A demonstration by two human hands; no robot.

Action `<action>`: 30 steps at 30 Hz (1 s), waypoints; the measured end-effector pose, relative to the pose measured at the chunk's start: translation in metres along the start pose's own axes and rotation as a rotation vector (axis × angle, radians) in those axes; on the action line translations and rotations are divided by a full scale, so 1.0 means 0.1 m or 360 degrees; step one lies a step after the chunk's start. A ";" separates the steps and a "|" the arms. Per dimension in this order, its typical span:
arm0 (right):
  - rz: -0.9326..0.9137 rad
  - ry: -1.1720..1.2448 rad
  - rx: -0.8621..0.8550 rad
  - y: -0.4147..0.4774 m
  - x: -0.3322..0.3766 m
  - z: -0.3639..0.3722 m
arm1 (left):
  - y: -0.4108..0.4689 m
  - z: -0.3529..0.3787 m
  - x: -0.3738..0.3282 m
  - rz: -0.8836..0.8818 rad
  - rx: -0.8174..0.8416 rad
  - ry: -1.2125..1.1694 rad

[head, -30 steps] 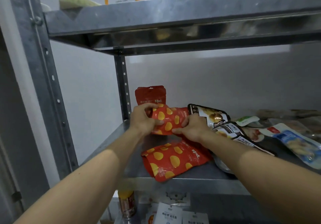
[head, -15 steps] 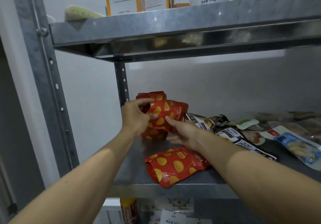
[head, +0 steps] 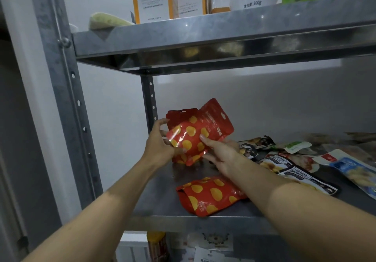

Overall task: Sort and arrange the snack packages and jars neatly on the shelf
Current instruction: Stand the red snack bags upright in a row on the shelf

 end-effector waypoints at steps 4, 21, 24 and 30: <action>-0.0316 -0.0398 -0.0035 0.00 0.11 0.01 | 0.01 0.04 0.14 -0.0048 0.0153 0.0014; -0.0655 -0.1481 0.0098 0.00 0.05 0.22 | -0.09 0.12 0.62 -0.0267 0.0248 -0.0104; -0.0669 -0.1500 0.0117 0.01 0.04 0.22 | -0.08 0.11 0.63 -0.0242 0.0263 -0.0079; -0.0672 -0.1502 0.0104 0.03 0.01 0.20 | -0.07 0.13 0.66 -0.0213 0.0278 -0.0096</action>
Point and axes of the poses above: each hand's wrist, its own y-axis towards the middle knuckle, its own z-axis out of the palm, x = y × z, the point moved 4 cm from there along y, towards the middle knuckle, and after that the axes turned 2 degrees about -y, right-handed, at the moved point
